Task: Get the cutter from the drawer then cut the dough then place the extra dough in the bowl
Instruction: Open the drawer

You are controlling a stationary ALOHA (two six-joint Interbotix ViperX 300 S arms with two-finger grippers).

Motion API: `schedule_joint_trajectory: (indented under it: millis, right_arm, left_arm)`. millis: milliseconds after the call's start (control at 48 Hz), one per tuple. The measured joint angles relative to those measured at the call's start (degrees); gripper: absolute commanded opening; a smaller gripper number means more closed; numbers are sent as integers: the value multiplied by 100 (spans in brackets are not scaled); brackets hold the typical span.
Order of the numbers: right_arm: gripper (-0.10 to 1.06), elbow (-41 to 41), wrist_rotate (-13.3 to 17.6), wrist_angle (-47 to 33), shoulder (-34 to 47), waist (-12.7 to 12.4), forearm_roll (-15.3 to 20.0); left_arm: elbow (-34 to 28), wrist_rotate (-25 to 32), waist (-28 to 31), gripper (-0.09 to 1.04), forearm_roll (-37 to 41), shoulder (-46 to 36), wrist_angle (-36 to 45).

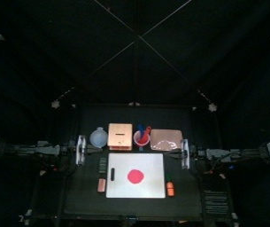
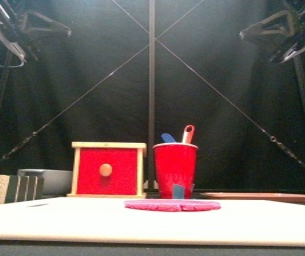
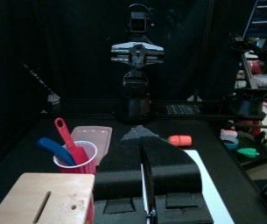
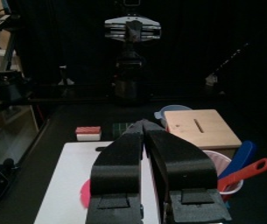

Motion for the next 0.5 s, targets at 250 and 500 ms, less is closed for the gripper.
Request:
schedule_joint_trajectory:
  millis: [250, 500]
  right_arm:
    - [2, -62, 44, 44, 615, -246, 18]
    - [2, -1169, 70, 62, 1837, -519, 62]
  left_arm:
    - [-35, -9, 0, -2, -9, 167, -9]
    - [-44, -149, 0, -2, -1099, 404, -378]
